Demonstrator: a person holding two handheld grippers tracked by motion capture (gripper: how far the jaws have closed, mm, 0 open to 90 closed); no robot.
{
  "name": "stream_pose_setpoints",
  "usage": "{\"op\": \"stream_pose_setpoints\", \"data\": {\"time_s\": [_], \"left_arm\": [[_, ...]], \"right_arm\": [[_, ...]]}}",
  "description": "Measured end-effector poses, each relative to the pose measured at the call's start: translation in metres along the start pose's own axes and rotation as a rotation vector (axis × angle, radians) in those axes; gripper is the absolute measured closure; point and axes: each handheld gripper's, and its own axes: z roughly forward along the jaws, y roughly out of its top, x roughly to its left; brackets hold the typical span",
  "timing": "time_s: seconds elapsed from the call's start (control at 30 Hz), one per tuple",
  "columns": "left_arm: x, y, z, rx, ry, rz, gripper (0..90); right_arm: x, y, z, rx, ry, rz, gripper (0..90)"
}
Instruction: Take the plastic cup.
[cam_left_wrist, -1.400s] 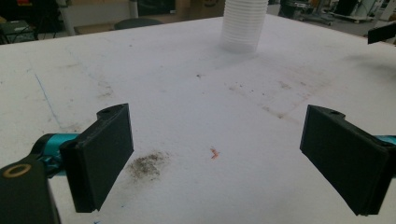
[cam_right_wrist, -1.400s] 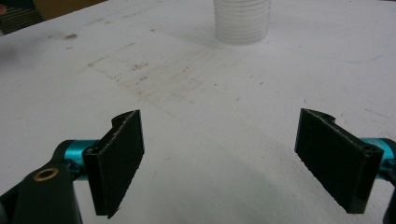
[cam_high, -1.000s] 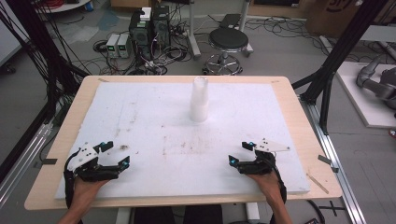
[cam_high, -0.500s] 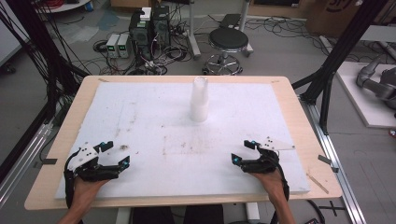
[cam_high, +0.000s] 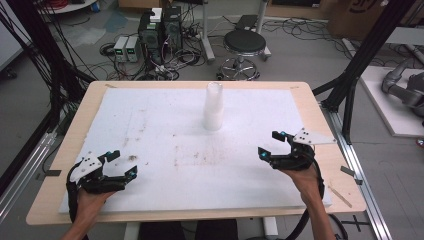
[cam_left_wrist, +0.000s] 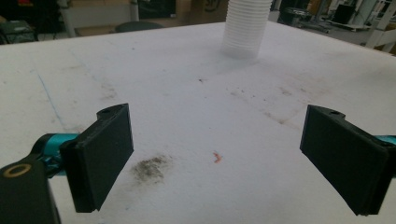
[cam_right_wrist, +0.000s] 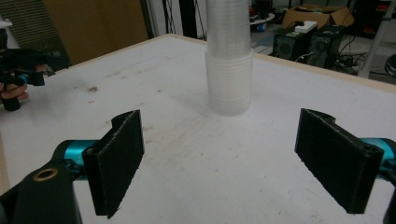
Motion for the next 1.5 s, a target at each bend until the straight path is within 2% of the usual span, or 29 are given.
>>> {"op": "stream_pose_setpoints", "data": {"time_s": [0.2,0.3,0.53,0.7,1.0,1.03,1.07,1.1,1.13,1.17,1.27,1.5], "left_arm": [[0.006,-0.001,-0.001,-0.007,0.009,-0.023,9.4],[0.006,0.0,-0.001,-0.009,0.013,-0.017,9.5],[0.003,0.0,0.002,-0.009,-0.009,-0.02,9.4],[0.002,0.0,0.003,-0.006,-0.016,-0.021,9.4],[0.003,0.0,0.005,-0.001,-0.02,-0.021,9.5],[0.003,0.0,0.005,-0.001,-0.02,-0.021,9.4],[0.003,0.001,0.006,0.0,-0.022,-0.021,9.4],[0.003,0.001,0.006,0.0,-0.022,-0.021,9.4],[0.002,0.0,0.005,-0.002,-0.019,-0.019,9.4],[0.002,0.0,0.005,-0.002,-0.019,-0.019,9.4],[0.002,0.0,0.005,-0.005,-0.015,-0.02,9.4],[0.001,0.0,0.005,-0.001,-0.016,-0.007,9.4]], "right_arm": [[-0.009,0.028,-0.005,0.015,-0.007,-0.018,15.2],[-0.015,0.04,-0.005,0.03,-0.016,-0.032,15.1],[-0.028,0.076,-0.003,0.06,-0.022,-0.059,14.1],[-0.036,0.093,0.004,0.092,-0.025,-0.079,13.8],[-0.046,0.107,0.035,0.12,0.023,-0.118,13.8],[-0.046,0.107,0.035,0.12,0.023,-0.118,13.8],[-0.046,0.113,0.044,0.114,0.043,-0.12,13.8],[-0.046,0.113,0.044,0.114,0.043,-0.12,13.8],[-0.046,0.118,0.052,0.121,0.052,-0.134,13.8],[-0.046,0.118,0.052,0.121,0.052,-0.134,13.8],[-0.047,0.128,0.067,0.122,0.068,-0.148,13.8],[-0.046,0.135,0.094,0.139,0.105,-0.163,13.8]]}}
